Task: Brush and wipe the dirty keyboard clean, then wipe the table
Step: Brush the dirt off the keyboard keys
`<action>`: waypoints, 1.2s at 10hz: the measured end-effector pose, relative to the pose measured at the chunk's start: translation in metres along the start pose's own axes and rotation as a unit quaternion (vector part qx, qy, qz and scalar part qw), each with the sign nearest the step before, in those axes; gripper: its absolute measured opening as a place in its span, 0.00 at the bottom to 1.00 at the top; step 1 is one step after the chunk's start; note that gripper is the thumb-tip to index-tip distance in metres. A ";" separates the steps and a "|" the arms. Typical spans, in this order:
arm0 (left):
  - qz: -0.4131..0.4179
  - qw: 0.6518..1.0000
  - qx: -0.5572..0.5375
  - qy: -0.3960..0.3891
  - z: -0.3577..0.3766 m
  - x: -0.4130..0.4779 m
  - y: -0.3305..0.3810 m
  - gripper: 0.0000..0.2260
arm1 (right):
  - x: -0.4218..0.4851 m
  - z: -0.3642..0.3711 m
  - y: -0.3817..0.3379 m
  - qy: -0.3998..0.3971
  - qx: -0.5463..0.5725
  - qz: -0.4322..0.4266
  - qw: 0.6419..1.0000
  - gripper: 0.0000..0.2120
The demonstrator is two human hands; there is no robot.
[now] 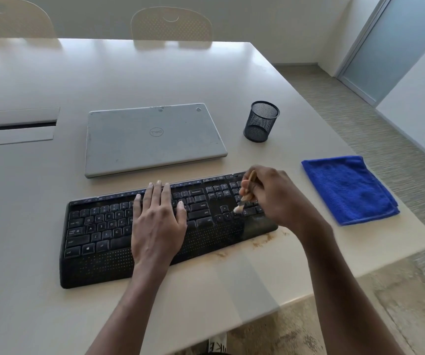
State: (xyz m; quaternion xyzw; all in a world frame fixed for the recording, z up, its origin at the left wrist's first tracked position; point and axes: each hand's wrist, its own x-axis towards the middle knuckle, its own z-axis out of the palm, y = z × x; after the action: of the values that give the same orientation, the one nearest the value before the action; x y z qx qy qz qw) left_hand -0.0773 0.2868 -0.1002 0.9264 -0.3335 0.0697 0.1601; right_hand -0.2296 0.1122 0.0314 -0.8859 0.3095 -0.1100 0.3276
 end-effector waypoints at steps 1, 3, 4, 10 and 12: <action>0.002 1.000 0.000 -0.001 0.000 0.000 0.000 0.30 | 0.003 0.006 0.005 0.014 -0.015 0.016 1.000 0.08; 0.001 1.000 0.002 -0.002 0.000 0.000 0.000 0.30 | 0.005 0.009 0.009 0.046 -0.036 0.055 0.997 0.07; 0.002 1.000 0.002 -0.002 0.000 0.000 0.000 0.30 | 0.003 0.009 0.009 0.075 -0.018 0.079 0.994 0.07; 0.001 1.000 -0.001 -0.002 0.000 0.000 0.000 0.30 | -0.003 0.011 0.000 0.101 -0.017 0.097 0.990 0.07; 0.003 1.000 0.004 -0.005 0.000 0.000 0.000 0.30 | -0.007 0.007 -0.009 0.116 -0.010 0.084 0.990 0.08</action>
State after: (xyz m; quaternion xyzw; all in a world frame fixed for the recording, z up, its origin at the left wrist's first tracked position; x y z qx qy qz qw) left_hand -0.0775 0.2867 -0.1003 0.9262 -0.3373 0.0669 0.1546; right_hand -0.2284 0.1254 0.0319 -0.8411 0.4197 -0.1810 0.2891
